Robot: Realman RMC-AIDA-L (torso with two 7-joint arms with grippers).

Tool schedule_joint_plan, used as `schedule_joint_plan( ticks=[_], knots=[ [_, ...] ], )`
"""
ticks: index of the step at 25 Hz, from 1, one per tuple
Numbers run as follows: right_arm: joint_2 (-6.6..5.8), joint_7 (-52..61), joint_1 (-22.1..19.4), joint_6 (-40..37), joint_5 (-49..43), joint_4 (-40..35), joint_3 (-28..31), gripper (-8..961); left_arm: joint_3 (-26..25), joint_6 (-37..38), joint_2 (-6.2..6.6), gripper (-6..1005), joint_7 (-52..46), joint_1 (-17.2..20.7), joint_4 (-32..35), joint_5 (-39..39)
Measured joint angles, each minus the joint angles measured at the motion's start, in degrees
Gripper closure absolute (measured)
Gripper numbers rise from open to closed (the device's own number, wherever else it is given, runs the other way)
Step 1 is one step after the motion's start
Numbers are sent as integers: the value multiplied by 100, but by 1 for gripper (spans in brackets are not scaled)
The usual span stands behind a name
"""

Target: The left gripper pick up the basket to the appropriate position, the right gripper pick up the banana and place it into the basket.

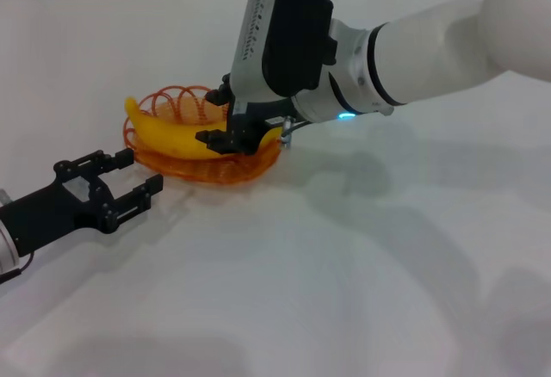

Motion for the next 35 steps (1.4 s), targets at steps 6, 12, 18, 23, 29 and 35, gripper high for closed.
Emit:
schedule_joint_plan(
  ticks=[6,12,18,23,29,35],
  knots=[
    [-31,-5,-202,-44,5,-380,25,421,0,-1,-3,384,0,50,0,-16],
    [-58,-159,-732,-725,37,-1184,548,415,0,1,-5,384,0,66,0,2],
    [-64,-1043,-1125,-1614,915,-1176,1575,360,0,1,-4,384,0,93,0,-23],
    [-72,-1609,-1332,-2328,1351,-671,2569,323,-1,1,1,384,0,94,0,-29],
    [-75,-1950,-1316,-2907,1358,-80,3369,322,0,1,4,384,0,94,0,-40],
    [-80,-2473,-1308,-3199,1362,746,4071,323,-1,1,4,384,1,94,0,-40]
  ],
)
